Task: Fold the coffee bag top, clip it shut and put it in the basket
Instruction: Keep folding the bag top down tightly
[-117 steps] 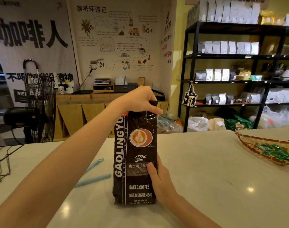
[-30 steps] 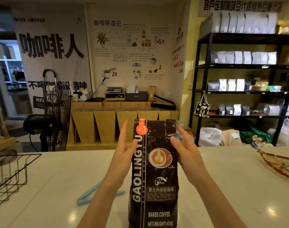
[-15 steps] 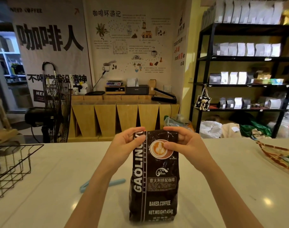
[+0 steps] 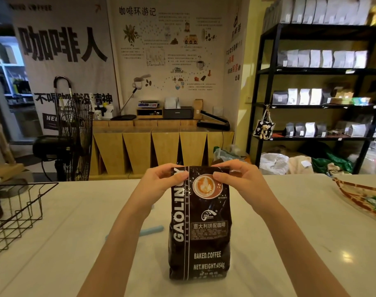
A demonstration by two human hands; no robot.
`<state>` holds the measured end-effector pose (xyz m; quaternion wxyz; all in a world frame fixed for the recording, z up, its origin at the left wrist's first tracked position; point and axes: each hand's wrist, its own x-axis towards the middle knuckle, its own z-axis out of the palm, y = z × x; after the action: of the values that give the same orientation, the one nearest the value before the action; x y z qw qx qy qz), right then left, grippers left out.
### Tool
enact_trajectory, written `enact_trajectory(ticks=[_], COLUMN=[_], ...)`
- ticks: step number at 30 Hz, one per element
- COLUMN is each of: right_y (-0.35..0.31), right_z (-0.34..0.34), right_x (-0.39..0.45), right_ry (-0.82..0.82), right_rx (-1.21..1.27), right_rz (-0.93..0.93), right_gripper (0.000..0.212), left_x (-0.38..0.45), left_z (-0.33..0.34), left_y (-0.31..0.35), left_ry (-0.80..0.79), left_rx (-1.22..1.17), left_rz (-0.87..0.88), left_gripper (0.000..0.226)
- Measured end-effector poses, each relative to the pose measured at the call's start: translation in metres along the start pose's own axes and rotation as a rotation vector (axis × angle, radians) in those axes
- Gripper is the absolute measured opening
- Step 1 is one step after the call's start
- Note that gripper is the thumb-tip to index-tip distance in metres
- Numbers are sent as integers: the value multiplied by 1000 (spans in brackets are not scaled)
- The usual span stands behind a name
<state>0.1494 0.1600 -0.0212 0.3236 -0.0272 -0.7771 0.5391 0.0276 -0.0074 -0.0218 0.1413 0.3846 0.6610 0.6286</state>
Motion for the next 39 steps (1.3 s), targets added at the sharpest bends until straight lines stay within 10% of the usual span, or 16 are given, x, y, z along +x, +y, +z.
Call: enact_trajectory(ticks=[5, 10, 30, 39], right_y=[1, -1, 3, 6], right_z=[2, 5, 17, 20], right_x=[0, -4, -3, 0], right_ry=[46, -35, 136, 161], right_rx=[-258, 102, 272, 304], right_rz=[-17, 82, 168, 180], right_gripper=[12, 10, 8, 7], left_x=[0, 0, -2, -4], left_z=[4, 11, 18, 1], left_y=[-5, -4, -7, -4], left_ry=[-55, -36, 84, -99], left_rx=[-108, -220, -266, -128], left_rz=[-51, -84, 11, -19], left_gripper=[20, 14, 9, 28])
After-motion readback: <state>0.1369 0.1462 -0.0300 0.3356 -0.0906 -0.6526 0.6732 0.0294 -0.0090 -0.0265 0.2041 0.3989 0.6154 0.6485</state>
